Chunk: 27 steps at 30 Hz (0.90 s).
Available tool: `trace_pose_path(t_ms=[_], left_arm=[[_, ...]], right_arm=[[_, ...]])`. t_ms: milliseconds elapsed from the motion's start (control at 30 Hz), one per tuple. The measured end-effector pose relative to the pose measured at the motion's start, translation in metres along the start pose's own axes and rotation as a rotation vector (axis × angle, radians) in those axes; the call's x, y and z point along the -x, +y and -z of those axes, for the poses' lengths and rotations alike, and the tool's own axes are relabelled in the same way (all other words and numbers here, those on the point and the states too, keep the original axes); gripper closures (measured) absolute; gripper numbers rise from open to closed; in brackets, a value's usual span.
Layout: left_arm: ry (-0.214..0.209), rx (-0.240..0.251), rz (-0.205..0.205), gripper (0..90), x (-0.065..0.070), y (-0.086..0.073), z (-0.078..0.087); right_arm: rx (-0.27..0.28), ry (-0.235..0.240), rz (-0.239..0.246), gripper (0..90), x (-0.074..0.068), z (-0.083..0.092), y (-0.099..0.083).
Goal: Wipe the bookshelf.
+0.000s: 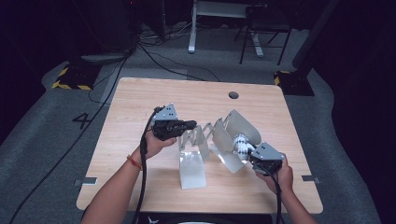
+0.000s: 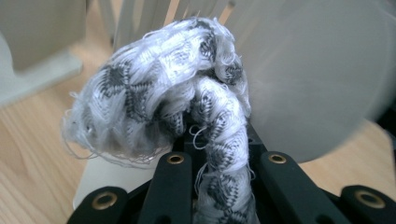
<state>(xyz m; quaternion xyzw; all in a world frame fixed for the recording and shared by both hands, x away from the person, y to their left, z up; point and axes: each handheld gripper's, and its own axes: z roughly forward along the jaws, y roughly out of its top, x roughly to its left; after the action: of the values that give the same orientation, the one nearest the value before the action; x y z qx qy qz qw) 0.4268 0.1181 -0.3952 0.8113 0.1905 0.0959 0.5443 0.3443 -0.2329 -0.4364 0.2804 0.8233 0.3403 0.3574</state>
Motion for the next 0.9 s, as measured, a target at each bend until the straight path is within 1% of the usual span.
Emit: trace_pose_path(t_ms=[33,67,100,133,167,200,233,267,300,367,433,467,533,600,667,700,733,767,833,900], left_arm=[[0.000,0.000,-0.001,87.2,0.000,0.000,0.000],[0.000,0.000,-0.002,87.2,0.000,0.000,0.000],[0.002,-0.002,-0.006,87.3,0.000,0.000,0.000],[0.003,-0.003,-0.006,87.4,0.000,0.000,0.000],[0.003,-0.003,-0.007,87.5,0.000,0.000,0.000],[0.003,-0.003,-0.008,87.5,0.000,0.000,0.000],[0.003,-0.003,-0.009,87.5,0.000,0.000,0.000],[0.003,-0.003,-0.010,87.5,0.000,0.000,0.000],[0.004,-0.005,-0.011,87.5,0.000,0.000,0.000],[0.006,-0.004,-0.010,87.5,0.001,0.000,0.000],[0.007,-0.005,-0.010,87.5,0.001,0.000,0.000],[0.007,-0.005,-0.009,87.5,0.001,0.000,0.000],[0.007,-0.004,-0.006,87.5,0.001,0.000,0.000],[0.008,-0.003,-0.003,87.6,0.001,0.000,0.000],[0.005,-0.002,-0.005,87.5,0.001,0.000,0.000],[0.007,-0.002,-0.003,87.5,0.001,0.000,0.000],[0.006,-0.002,-0.003,87.5,0.001,0.000,0.000],[0.005,-0.002,-0.002,87.6,0.001,0.000,0.000],[0.006,0.000,0.001,87.6,0.001,0.000,0.000],[0.005,0.001,0.003,87.5,0.001,0.000,0.000]], right_arm=[[-0.023,0.011,0.013,80.0,-0.003,-0.006,-0.004],[-0.049,0.037,0.007,80.0,-0.005,-0.012,-0.009],[-0.070,0.064,-0.001,80.1,-0.008,-0.018,-0.014],[-0.093,0.093,0.002,80.1,-0.011,-0.024,-0.018],[-0.116,0.130,0.001,80.0,-0.015,-0.029,-0.021],[-0.150,0.163,0.014,80.1,-0.019,-0.034,-0.022],[-0.161,0.179,0.023,80.1,-0.022,-0.036,-0.022],[-0.160,0.203,0.027,80.1,-0.026,-0.037,-0.021],[-0.148,0.245,0.031,80.1,-0.030,-0.037,-0.020],[-0.133,0.270,0.047,80.1,-0.038,-0.035,-0.017],[-0.098,0.318,0.068,80.2,-0.046,-0.031,-0.012],[-0.083,0.319,0.079,80.2,-0.050,-0.028,-0.009],[-0.044,0.337,0.082,80.2,-0.057,-0.024,-0.001],[-0.002,0.312,0.096,80.2,-0.060,-0.018,0.009],[0.061,0.293,0.061,80.2,-0.059,-0.013,0.021],[0.085,0.268,0.053,80.2,-0.058,-0.011,0.028],[0.107,0.252,0.050,80.1,-0.056,-0.010,0.034],[0.127,0.235,0.051,80.2,-0.055,-0.009,0.040],[0.164,0.180,0.064,80.2,-0.053,-0.008,0.051],[0.195,0.168,0.062,80.1,-0.050,-0.009,0.062]])
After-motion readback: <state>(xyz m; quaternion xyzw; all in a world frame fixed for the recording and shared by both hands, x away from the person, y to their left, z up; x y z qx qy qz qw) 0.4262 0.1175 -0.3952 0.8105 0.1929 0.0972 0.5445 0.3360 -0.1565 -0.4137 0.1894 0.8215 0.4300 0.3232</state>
